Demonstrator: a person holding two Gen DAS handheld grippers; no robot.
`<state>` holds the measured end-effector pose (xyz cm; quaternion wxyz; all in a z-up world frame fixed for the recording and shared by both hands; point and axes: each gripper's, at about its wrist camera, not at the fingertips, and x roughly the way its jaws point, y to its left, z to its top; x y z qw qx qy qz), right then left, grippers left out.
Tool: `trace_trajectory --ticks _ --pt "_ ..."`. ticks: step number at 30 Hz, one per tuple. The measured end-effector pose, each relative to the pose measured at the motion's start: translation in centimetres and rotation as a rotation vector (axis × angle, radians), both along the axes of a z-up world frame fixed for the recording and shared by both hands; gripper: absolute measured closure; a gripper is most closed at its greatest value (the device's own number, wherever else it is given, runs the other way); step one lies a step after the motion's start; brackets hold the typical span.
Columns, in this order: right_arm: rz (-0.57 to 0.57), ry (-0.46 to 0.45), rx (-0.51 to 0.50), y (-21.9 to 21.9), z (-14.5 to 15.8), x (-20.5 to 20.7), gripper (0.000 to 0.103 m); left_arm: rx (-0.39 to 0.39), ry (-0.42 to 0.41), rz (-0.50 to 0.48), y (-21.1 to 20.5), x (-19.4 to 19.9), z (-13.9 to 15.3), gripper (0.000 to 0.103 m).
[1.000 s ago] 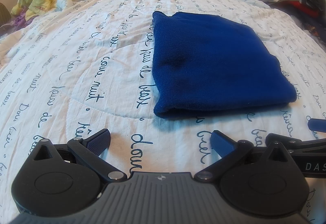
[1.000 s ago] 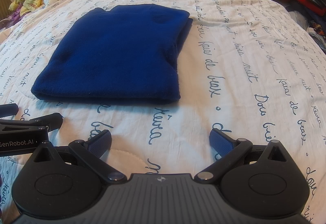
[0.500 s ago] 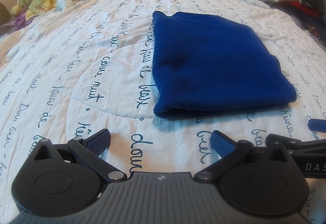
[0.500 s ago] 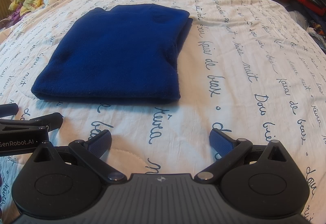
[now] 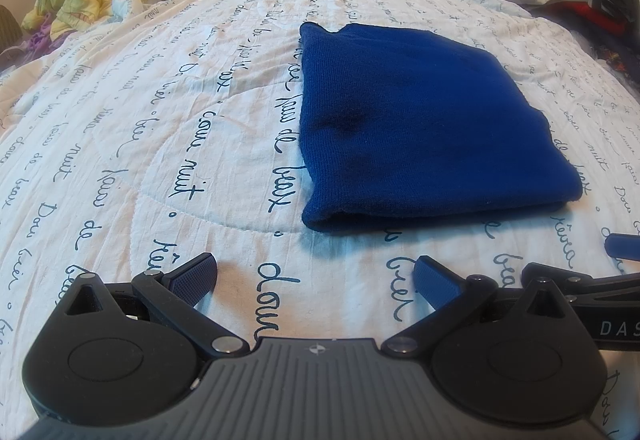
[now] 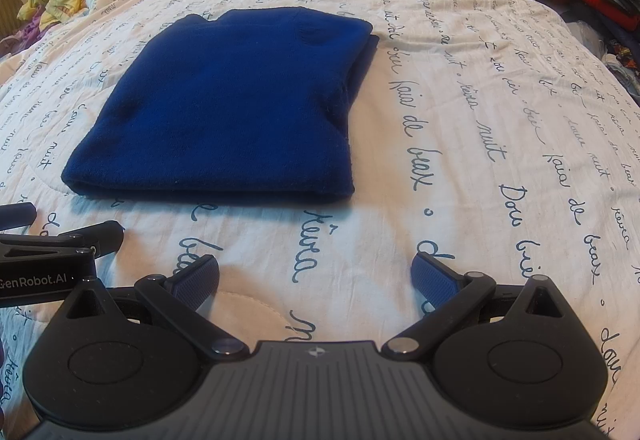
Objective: Fold small clothes
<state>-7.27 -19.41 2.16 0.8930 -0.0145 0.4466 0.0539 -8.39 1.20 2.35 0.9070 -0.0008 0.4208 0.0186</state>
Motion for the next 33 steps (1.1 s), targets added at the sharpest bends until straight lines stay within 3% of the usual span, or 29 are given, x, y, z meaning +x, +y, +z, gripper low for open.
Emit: trace_trajectory --ticks 33 --pt "-0.001 0.0 0.0 -0.02 -0.09 -0.2 0.0 -0.01 -0.014 0.005 0.03 -0.38 -0.02 0.0"
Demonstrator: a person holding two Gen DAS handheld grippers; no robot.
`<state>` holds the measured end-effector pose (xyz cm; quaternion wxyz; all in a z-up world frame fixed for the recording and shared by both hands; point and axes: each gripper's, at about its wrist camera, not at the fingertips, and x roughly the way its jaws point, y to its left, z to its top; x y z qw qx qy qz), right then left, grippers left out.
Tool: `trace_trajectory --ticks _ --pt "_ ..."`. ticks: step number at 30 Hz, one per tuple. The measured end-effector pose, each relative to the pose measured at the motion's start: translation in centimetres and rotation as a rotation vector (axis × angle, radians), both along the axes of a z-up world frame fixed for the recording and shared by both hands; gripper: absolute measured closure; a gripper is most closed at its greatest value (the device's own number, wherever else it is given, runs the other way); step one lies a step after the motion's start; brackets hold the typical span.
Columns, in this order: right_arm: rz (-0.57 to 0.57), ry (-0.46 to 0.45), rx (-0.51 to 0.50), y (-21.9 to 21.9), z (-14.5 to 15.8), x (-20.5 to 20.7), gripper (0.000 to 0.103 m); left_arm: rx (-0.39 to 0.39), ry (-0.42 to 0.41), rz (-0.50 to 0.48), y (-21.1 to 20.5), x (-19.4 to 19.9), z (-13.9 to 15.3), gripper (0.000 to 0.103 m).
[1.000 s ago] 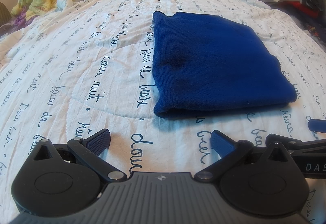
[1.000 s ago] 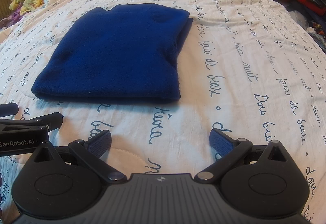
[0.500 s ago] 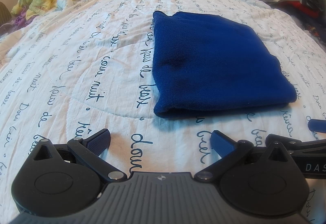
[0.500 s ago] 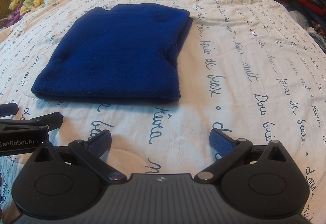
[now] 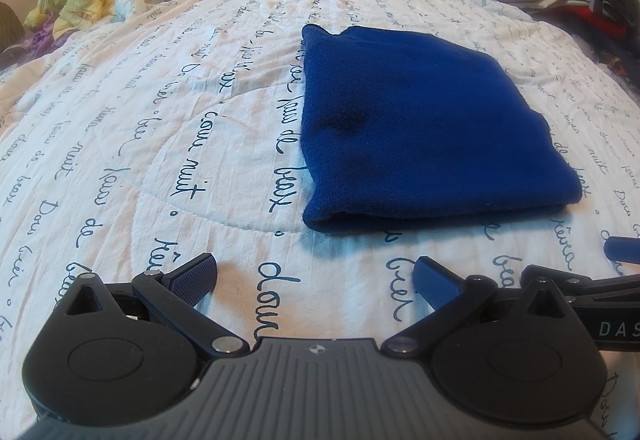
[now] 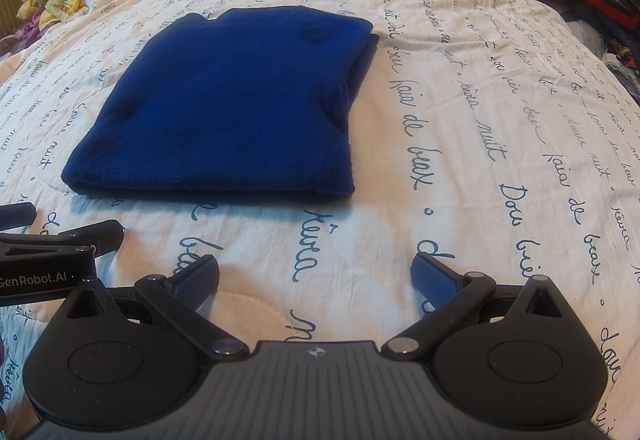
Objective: Fold small clothes
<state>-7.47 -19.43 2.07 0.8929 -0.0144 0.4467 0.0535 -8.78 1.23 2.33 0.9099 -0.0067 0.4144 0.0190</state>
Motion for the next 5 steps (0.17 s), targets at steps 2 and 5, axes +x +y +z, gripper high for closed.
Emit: trace_trajectory --ticks 2,5 --pt "0.003 0.005 0.001 0.0 0.0 0.0 0.0 -0.017 -0.003 -0.011 0.2 -0.3 0.2 0.0" --pt "0.025 0.014 0.042 -1.0 0.5 0.1 0.0 -0.023 -0.018 -0.023 1.1 -0.6 1.2 0.0"
